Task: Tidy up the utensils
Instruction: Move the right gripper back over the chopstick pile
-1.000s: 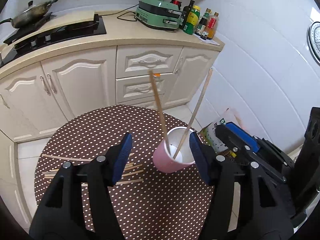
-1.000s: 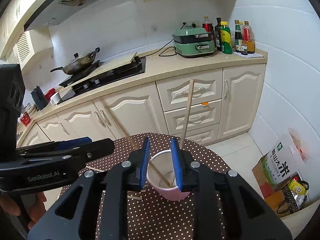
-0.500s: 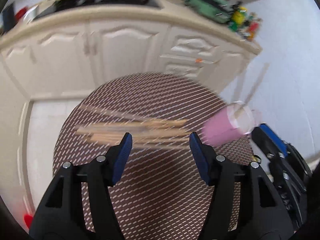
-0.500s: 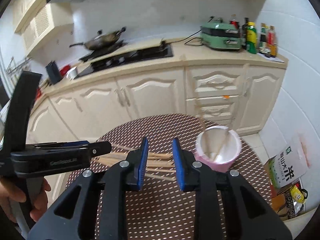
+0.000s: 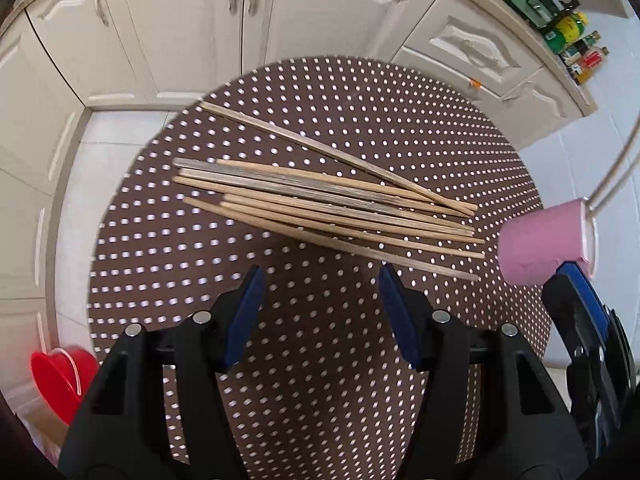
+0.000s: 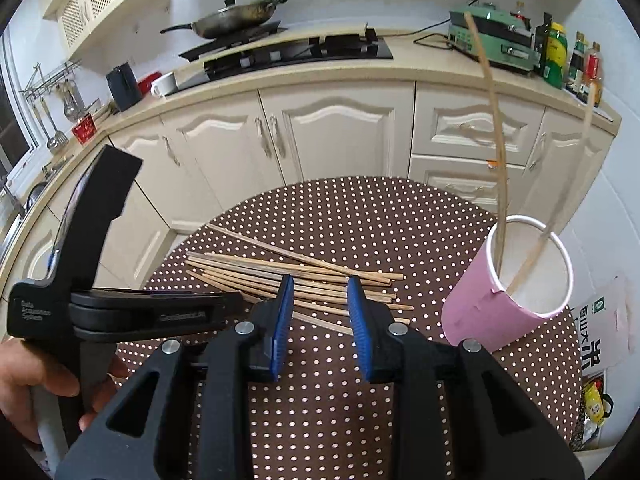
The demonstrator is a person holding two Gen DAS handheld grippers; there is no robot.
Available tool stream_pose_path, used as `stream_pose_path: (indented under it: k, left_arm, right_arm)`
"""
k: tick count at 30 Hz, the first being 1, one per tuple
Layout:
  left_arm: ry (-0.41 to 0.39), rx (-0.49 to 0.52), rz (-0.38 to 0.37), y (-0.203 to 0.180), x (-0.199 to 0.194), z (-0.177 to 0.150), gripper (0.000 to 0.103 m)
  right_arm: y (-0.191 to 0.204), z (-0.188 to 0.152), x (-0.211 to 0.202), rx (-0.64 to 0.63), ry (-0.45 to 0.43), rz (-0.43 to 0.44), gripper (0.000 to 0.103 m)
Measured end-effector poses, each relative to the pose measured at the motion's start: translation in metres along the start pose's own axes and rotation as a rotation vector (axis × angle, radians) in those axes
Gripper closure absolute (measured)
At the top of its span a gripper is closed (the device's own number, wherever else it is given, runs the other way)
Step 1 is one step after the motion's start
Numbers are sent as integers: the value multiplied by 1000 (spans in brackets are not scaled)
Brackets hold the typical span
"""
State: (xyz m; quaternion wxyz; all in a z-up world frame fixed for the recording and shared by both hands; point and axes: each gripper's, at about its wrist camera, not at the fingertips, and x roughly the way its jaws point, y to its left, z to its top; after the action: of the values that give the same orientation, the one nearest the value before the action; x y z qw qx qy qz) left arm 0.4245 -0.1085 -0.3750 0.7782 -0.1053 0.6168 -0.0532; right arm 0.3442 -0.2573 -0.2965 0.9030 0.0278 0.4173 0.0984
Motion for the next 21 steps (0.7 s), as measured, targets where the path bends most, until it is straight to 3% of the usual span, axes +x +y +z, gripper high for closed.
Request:
stream_pose_path:
  k: [4,21]
  left_arm:
    - [23,-6,2,-11,20,5,44]
    - [50,55,166,-47,57,19,39]
  right_arm:
    - [-9,-1,12,-1,29,8,76]
    - [-26,1,43,9,79,28,74]
